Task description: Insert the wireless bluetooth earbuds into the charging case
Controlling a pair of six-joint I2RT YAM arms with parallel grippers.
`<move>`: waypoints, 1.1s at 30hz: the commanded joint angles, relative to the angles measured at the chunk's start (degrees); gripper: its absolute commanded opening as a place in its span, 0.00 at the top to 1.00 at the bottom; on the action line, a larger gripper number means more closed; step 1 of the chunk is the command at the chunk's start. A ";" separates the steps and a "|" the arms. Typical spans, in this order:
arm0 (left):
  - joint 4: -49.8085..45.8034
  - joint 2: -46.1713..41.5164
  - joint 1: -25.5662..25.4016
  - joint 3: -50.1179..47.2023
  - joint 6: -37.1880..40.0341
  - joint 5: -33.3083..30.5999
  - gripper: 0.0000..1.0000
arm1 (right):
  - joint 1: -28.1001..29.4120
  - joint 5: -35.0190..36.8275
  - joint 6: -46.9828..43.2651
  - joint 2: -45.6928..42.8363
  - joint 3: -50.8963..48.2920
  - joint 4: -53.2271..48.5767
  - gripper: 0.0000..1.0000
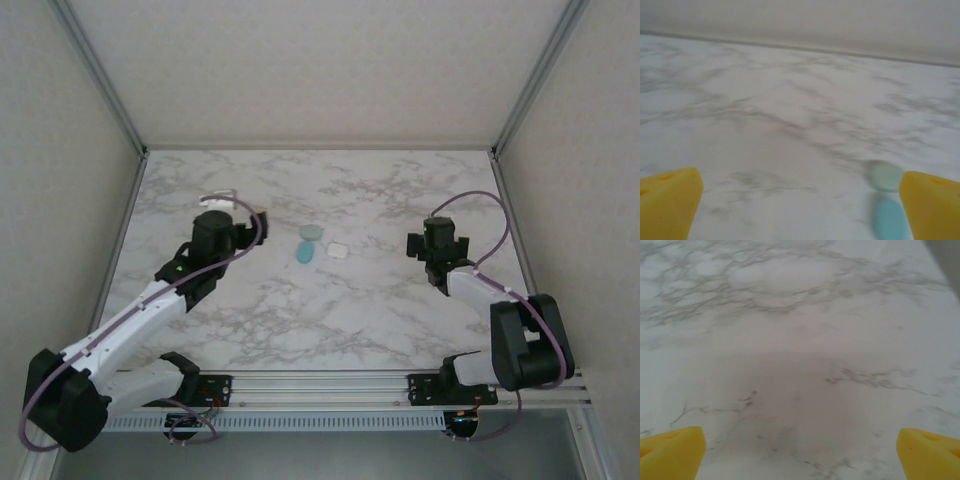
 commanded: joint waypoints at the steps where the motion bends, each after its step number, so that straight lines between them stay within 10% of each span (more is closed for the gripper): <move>1: 1.95 -3.48 5.11 -4.73 4.14 -2.63 0.00 | -0.55 -8.75 -8.54 3.51 -2.79 20.30 0.01; 8: 12.99 -5.10 12.16 -14.16 13.51 -5.02 0.00 | -8.92 -27.40 -7.03 5.33 -13.74 40.00 0.01; 15: 24.63 5.10 19.06 -17.39 14.57 0.41 0.00 | -9.29 -17.33 -2.71 8.31 -9.19 34.75 0.01; 33: 50.07 28.28 28.42 -18.15 10.85 21.30 0.00 | -9.00 -17.17 -2.97 8.45 -9.02 34.77 0.01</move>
